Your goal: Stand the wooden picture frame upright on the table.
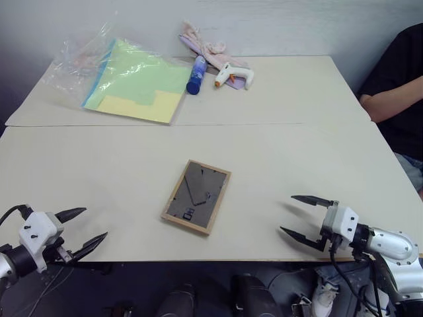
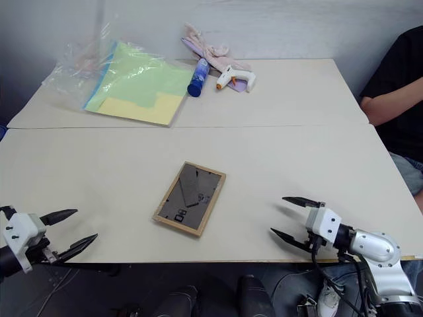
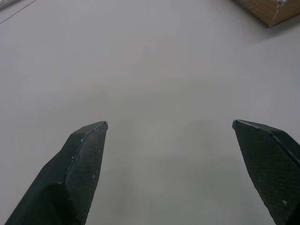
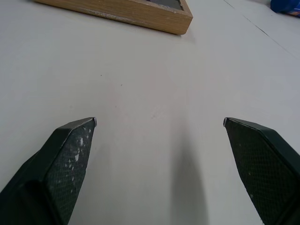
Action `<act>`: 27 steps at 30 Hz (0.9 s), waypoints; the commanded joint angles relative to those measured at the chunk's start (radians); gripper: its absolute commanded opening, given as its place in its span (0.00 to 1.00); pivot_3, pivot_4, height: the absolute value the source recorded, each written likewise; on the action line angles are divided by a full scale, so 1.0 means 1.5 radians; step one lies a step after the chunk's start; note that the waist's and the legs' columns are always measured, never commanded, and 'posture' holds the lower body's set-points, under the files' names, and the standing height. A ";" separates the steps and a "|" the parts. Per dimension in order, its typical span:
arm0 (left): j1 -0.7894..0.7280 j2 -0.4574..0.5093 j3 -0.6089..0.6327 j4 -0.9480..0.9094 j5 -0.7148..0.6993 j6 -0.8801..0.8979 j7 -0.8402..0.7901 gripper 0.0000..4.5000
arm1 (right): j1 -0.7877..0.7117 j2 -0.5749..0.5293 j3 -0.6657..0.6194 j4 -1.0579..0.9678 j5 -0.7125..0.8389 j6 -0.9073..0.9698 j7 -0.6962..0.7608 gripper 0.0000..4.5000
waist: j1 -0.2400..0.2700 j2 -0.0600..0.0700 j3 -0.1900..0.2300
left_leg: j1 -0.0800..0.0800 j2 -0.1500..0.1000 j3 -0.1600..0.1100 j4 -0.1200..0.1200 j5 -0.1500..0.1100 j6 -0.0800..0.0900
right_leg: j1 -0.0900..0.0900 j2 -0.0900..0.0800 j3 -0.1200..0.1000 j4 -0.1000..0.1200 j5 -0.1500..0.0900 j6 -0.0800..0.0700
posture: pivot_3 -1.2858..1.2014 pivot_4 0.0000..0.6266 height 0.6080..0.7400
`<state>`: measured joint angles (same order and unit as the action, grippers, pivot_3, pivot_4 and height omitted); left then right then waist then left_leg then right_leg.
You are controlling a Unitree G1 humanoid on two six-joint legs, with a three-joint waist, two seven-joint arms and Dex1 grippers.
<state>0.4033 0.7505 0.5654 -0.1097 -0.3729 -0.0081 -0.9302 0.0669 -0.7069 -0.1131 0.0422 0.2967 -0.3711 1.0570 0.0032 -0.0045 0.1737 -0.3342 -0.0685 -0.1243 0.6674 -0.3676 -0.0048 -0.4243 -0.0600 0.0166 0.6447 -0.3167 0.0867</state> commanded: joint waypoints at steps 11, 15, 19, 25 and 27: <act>-0.247 -0.006 -0.226 -0.086 0.030 0.178 0.082 0.52 | -0.075 0.082 0.151 -0.160 -0.042 0.184 -0.078 0.48 | 0.011 0.000 0.000 | 0.000 0.000 0.000 0.001 0.000 -0.001 | -0.001 0.000 0.000 0.001 0.000 0.000 | 0.52 0.24 1.00; -0.334 -0.036 -0.311 -0.032 0.078 0.176 0.098 0.22 | -0.144 0.134 0.196 -0.123 -0.108 0.207 -0.132 0.15 | 0.008 0.000 0.000 | -0.001 0.000 0.001 0.000 0.001 -0.001 | -0.003 0.001 0.000 0.002 0.000 0.000 | 0.52 0.24 1.00; -0.365 -0.053 -0.384 -0.023 0.103 0.201 0.082 0.01 | -0.195 0.161 0.219 -0.091 -0.139 0.245 -0.160 0.00 | 0.006 0.000 0.000 | -0.002 0.000 0.000 0.000 0.001 -0.001 | -0.003 0.001 0.000 0.002 0.000 0.000 | 0.52 0.24 1.00; -0.360 -0.068 -0.421 -0.069 0.088 0.236 0.070 0.01 | -0.234 0.167 0.225 -0.073 -0.140 0.260 -0.152 0.00 | 0.005 0.000 0.000 | -0.001 0.000 0.000 0.001 0.001 -0.001 | -0.003 0.001 0.000 0.002 0.000 0.000 | 0.52 0.24 1.00; -0.354 -0.075 -0.423 -0.086 0.088 0.244 0.078 0.01 | -0.245 0.165 0.220 -0.067 -0.134 0.262 -0.144 0.00 | 0.006 0.000 0.000 | -0.002 0.000 0.000 0.001 0.001 -0.001 | -0.003 0.000 0.000 0.002 0.000 0.000 | 0.52 0.24 1.00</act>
<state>-0.1389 0.6511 -0.0385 -0.1872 -0.2260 0.3519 -0.8047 -0.2827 -0.4601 0.2251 -0.0339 0.0773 0.0281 0.8261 0.0118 -0.0049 0.1735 -0.3365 -0.0692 -0.1238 0.6684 -0.3663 -0.0066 -0.4286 -0.0593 0.0172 0.6471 -0.3164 0.0871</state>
